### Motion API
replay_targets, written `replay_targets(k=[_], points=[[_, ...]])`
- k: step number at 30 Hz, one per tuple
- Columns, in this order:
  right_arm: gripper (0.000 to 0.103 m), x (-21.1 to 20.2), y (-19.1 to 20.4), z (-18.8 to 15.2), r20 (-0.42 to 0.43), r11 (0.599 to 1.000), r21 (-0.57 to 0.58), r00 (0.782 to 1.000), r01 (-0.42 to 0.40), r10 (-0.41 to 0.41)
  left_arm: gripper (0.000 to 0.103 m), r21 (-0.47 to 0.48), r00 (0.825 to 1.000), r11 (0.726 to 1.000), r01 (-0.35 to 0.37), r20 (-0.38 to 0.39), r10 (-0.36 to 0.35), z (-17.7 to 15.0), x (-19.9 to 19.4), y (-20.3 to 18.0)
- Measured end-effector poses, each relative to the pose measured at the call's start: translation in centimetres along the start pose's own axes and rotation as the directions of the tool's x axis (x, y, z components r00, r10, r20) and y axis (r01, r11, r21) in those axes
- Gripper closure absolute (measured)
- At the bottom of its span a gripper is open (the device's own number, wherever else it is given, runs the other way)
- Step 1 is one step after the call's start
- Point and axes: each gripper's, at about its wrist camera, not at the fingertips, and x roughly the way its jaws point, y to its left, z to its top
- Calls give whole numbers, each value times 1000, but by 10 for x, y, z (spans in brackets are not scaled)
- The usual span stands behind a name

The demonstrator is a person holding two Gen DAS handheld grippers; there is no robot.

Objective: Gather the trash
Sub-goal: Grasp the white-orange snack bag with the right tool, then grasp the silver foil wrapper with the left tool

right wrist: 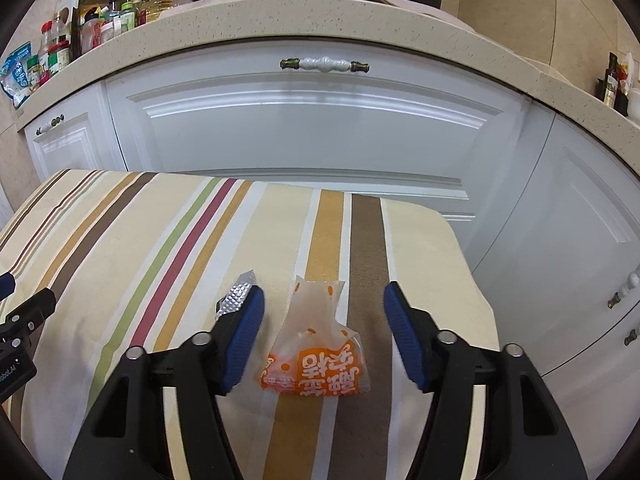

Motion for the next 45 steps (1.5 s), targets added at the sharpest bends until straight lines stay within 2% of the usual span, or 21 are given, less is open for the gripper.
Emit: replay_targets(k=[2,4,6,12,25,33,40,42,44,45], points=[[56,4,0,-1,-15,1000,0,1000,-12,12,26,4,1000,1000,4,-2,-4,0,1,-2],[69,6,-2,-1,-28,1000,4,999,-28,28,26,7,1000,1000,10,-4,-10,-1,1,-5],[76,6,-2,-1,-27,1000,1,999,-30,30,26,9,1000,1000,15,-7,-15,-1,1,-8],[77,0,-12,-4,-18,1000,11,1000,-23,23,26,28,999,998,48,-4,-48,-1,-3,-27],[77,-20,-55,-16,1,998,57,1000,11,-11,26,115,990,984,138,17,-141,-4,-23,-96],[78,-26,-77,-23,10,996,91,1000,14,-15,26,143,988,978,149,22,-154,-5,-28,-119],[78,-28,-86,-28,14,993,117,1000,3,-5,26,144,988,979,146,19,-150,-2,-16,-131],[77,-27,-88,-28,13,992,124,1000,-4,2,32,148,988,978,148,13,-151,-1,-10,-134],[78,-28,-88,-28,17,993,122,1000,-5,3,51,149,988,977,151,1,-153,-1,-5,-136],[78,-27,-88,-27,17,993,121,1000,-7,4,56,147,988,977,156,-5,-157,-2,-3,-137]])
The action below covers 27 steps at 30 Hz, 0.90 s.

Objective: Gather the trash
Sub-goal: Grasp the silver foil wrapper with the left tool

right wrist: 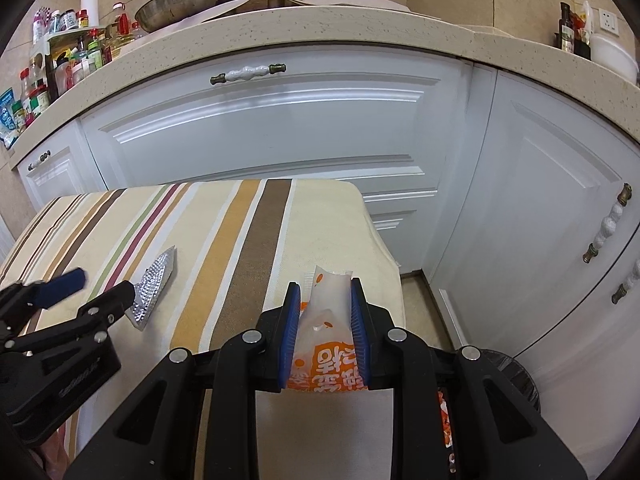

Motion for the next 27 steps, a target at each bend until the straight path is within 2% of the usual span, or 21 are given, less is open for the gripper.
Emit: replay_targets(k=[2,4,8,10,12,13,14,18,20,21,23,27], points=[[78,1,0,0,-2,1000,-1,1000,-5,5,69,-1,1000,1000,14,-15,-14,-1,5,0],[78,1,0,-1,-1,1000,-2,1000,-7,7,72,-1,999,1000,26,-28,-26,-1,8,0],[78,0,0,-2,2,1000,-4,1000,-6,6,72,-25,999,999,40,-34,-41,-3,9,4],[77,0,-1,-2,3,1000,-3,1000,-5,6,69,-36,998,998,47,-32,-48,-3,8,6],[78,0,-2,-2,3,1000,-1,1000,-6,6,60,-43,998,998,52,-39,-53,-3,9,7],[77,0,-1,-2,2,1000,-1,1000,-6,6,50,-47,998,998,53,-39,-55,-3,9,8],[78,1,-2,-2,1,1000,-1,1000,-7,7,48,-54,998,997,55,-37,-57,-3,9,9],[77,1,-3,-2,-2,1000,2,1000,-13,13,49,-46,997,997,58,-40,-60,-3,11,6],[77,1,-4,-2,-2,1000,5,1000,-14,14,66,-36,997,997,68,-46,-70,-3,12,3],[78,1,-4,-2,-2,1000,7,1000,-14,15,70,-33,996,997,76,-49,-77,-3,12,2],[78,1,-4,-2,-2,1000,8,1000,-16,16,92,-24,995,996,86,-53,-87,-3,13,0],[77,1,-3,-2,-1,1000,3,1000,-14,14,94,-20,995,996,90,-51,-91,-3,13,-1]])
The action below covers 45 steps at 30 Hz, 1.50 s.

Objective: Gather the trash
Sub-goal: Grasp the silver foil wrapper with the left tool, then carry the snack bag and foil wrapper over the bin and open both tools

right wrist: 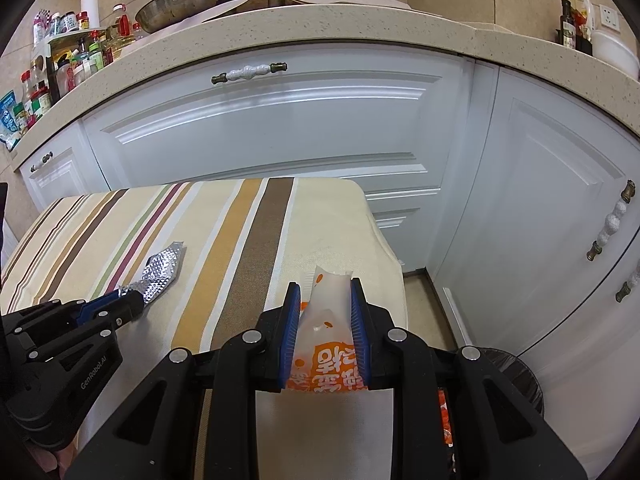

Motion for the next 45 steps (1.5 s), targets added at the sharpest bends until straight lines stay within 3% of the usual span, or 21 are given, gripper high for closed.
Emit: replay_targets(k=[29,38,45], points=[[78,-22,8,-4,28,999,-18,999,31,-31,95,27,994,997,-77,82,74,-2,-39,11],[78,-49,1,-9,59,999,-8,997,51,-51,95,29,992,997,-72,105,68,-14,-69,16],[77,-73,-18,-22,74,996,19,993,86,-87,95,75,991,996,-40,127,30,-23,-92,-7]])
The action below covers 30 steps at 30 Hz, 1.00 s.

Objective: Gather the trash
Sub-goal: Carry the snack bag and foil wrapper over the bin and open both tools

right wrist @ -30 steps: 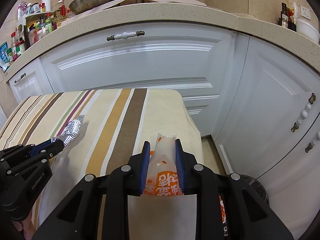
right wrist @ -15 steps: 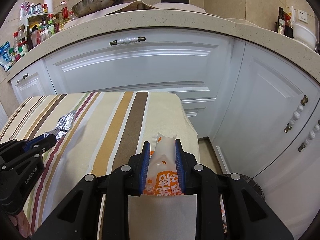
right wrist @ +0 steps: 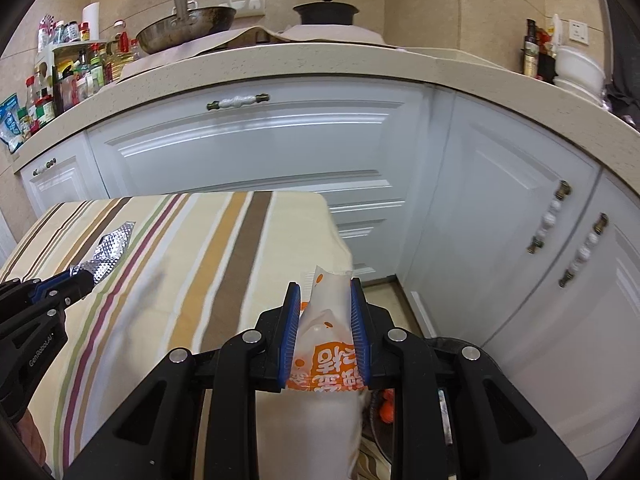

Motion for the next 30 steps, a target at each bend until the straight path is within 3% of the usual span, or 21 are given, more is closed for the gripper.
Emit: replay_targets(k=[12,23,30], points=[[78,-43,-68,-26,19,990,89,994,109,-111,95,112,991,986,127,23,-130,-4,-32,-85],[77,-60,-147,-60,-1,956,192,974,222,-226,95,237,967,940,245,16,-256,-10,-40,-190],[78,-49,-182,-75,-29,940,226,966,257,-257,95,296,960,916,272,-14,-280,-18,-22,-249]])
